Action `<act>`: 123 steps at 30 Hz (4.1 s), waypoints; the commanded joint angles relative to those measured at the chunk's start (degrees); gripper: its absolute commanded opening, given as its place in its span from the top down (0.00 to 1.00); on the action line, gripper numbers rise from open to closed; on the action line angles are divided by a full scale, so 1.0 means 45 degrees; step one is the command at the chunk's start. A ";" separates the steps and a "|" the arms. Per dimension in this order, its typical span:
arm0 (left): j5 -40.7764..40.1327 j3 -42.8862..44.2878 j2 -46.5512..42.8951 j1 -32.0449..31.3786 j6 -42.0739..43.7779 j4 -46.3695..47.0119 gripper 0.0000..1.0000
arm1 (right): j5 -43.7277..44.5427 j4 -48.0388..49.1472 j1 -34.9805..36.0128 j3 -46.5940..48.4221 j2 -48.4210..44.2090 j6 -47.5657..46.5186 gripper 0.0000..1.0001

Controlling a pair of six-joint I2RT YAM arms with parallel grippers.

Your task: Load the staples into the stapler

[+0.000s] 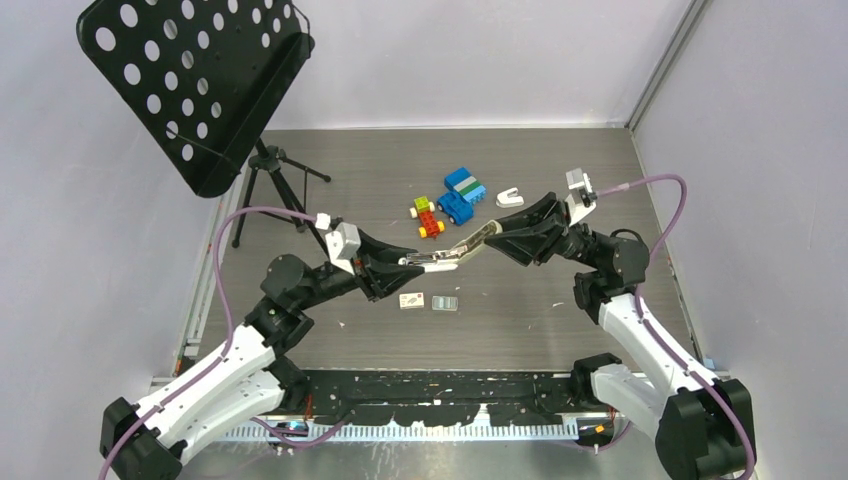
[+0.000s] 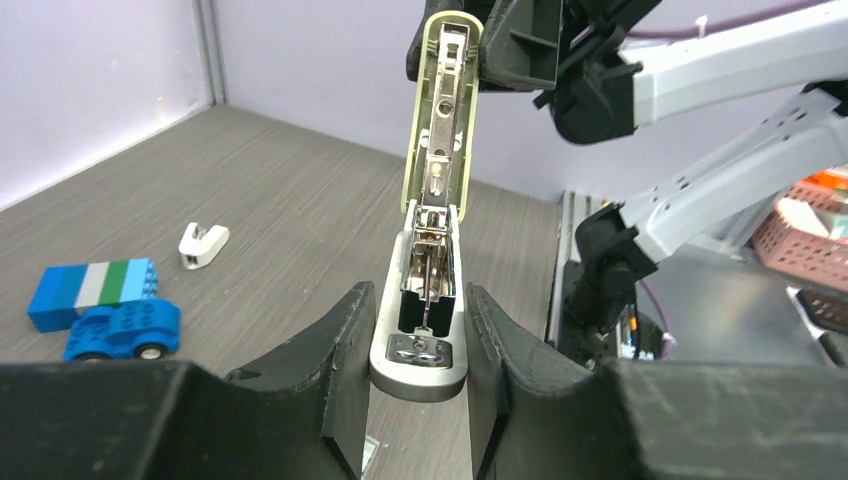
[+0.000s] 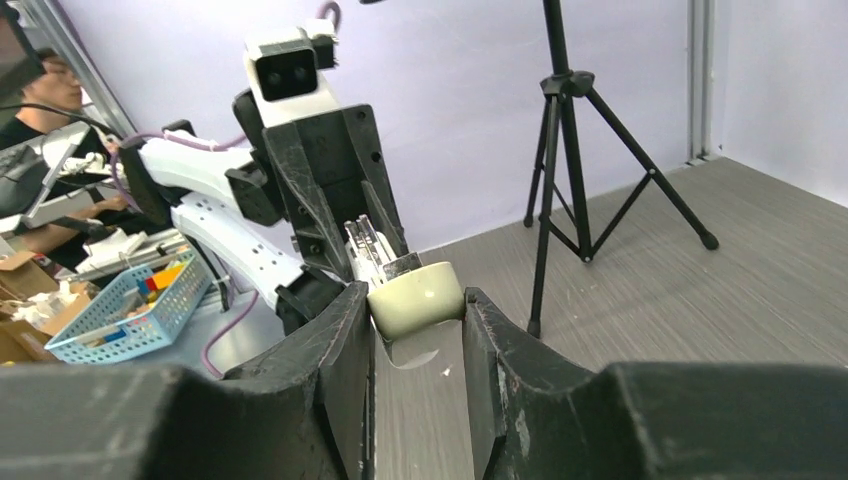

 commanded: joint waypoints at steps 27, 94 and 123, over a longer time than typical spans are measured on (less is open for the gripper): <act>-0.0184 0.3545 0.0841 0.0161 0.1568 -0.7004 0.00 | -0.0376 0.3321 -0.0183 0.0315 0.0886 0.1455 0.99; -0.9422 0.5932 0.5238 -0.3151 0.0901 -1.1123 1.00 | 0.6546 -0.9651 0.1790 0.0822 -0.1798 -0.4916 0.26; -1.4980 0.6107 0.9995 -0.1111 -0.9267 -1.1425 1.00 | 1.2943 -1.7482 0.1799 0.0431 -0.4009 -0.1747 0.08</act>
